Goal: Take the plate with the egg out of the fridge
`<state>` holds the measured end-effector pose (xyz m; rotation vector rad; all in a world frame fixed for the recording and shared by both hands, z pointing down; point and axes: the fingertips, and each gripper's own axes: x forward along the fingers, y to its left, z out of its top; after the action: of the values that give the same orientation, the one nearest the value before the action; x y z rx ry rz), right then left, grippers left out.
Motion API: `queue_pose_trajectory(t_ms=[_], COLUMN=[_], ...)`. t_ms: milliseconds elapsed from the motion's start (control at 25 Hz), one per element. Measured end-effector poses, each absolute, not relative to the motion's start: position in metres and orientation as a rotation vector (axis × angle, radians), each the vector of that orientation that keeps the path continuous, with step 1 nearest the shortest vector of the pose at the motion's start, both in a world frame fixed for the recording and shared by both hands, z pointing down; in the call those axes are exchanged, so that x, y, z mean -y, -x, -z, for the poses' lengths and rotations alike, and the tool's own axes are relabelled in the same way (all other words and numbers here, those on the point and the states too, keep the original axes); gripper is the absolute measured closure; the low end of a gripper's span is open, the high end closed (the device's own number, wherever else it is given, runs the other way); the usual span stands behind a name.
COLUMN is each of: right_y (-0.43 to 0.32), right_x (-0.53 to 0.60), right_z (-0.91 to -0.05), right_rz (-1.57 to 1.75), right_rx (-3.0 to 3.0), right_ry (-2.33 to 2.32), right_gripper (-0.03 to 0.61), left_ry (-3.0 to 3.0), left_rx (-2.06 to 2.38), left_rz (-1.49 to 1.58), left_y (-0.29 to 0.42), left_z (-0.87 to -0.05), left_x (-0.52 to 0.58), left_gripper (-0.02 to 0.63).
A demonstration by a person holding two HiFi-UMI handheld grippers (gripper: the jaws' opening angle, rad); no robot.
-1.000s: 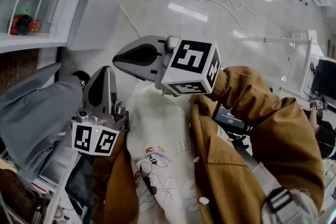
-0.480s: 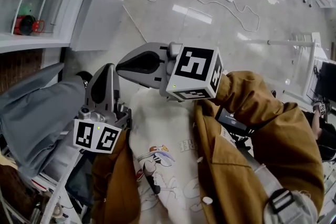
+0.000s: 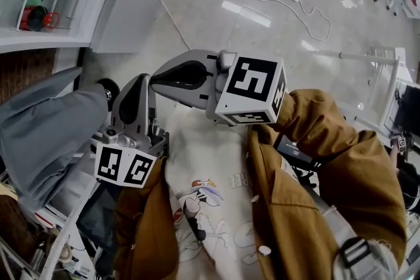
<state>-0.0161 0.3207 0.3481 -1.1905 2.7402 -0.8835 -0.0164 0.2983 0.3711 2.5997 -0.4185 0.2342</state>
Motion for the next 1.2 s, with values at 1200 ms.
queue_pose_trajectory(t_ms=[1200], right_y=[-0.059], right_x=[-0.312], right_z=[-0.367], right_rz=[0.955], right_rx=[-2.631], right_ry=[1.065], right_gripper=[0.572], left_ry=[-2.538], left_rx=[0.531], left_rz=[-0.257], left_y=[-0.053], left_z=[-0.396], left_x=[-0.282], left_gripper=[0.606])
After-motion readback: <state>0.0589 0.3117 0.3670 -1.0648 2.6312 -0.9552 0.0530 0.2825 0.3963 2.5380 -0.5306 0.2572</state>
